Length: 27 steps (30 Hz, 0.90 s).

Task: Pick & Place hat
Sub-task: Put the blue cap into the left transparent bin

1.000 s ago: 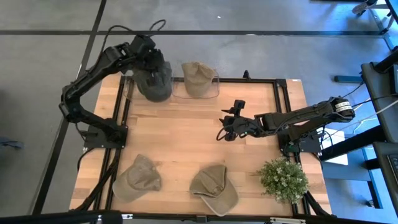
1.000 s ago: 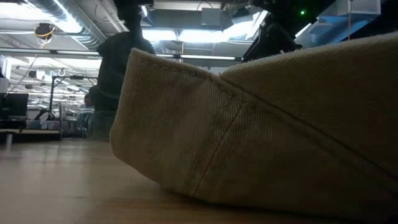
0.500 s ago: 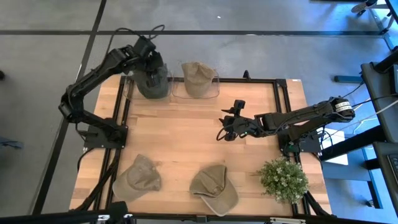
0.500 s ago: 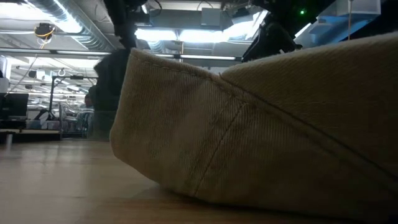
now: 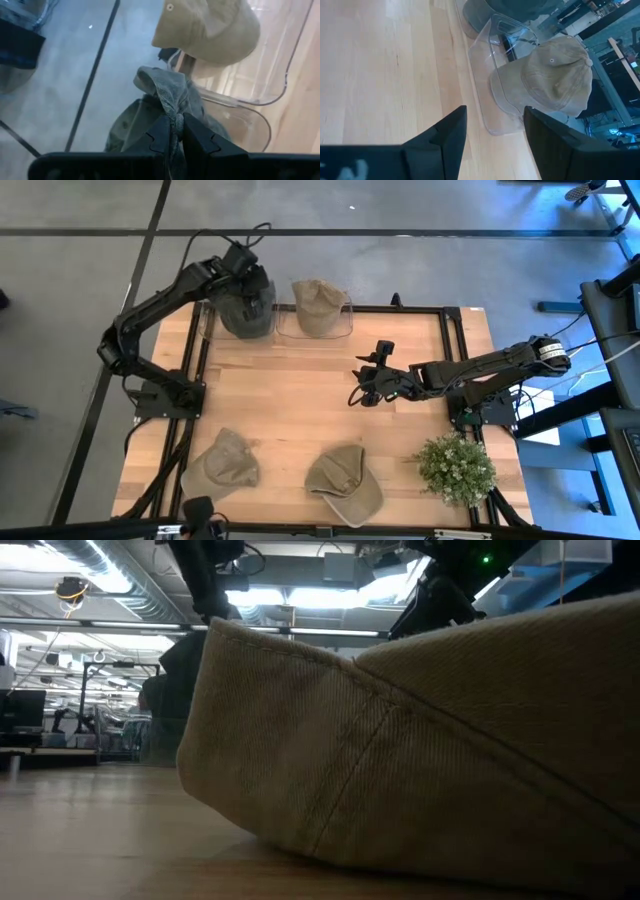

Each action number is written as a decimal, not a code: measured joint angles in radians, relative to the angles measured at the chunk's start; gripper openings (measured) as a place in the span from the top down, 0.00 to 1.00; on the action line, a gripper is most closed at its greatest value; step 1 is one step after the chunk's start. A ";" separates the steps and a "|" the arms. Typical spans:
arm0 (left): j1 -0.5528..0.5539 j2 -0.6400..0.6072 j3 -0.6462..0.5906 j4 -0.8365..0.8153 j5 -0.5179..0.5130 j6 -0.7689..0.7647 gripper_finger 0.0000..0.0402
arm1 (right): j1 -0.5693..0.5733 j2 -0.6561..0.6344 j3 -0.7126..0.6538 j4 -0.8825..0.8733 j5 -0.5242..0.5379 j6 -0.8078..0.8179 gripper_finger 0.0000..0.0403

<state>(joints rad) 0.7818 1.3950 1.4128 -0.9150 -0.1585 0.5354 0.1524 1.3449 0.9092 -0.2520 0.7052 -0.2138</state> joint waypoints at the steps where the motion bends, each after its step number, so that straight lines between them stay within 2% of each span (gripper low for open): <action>1: 0.000 0.010 0.000 0.000 -0.001 -0.006 0.93 | 0.000 0.000 0.000 0.000 0.000 0.000 0.51; 7: 0.000 0.068 -0.001 0.000 -0.038 -0.016 0.91 | 0.000 0.000 0.000 -0.001 -0.002 0.003 0.51; 12: 0.006 0.091 -0.002 0.030 -0.113 -0.062 0.90 | 0.000 0.000 0.000 -0.006 -0.002 0.002 0.51; 27: 0.032 0.094 -0.002 0.025 -0.106 -0.078 0.83 | 0.000 0.000 0.000 -0.006 -0.002 0.002 0.51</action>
<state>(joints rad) 0.8139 1.4895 1.4112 -0.8898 -0.2643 0.4575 0.1527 1.3453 0.9092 -0.2577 0.7036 -0.2117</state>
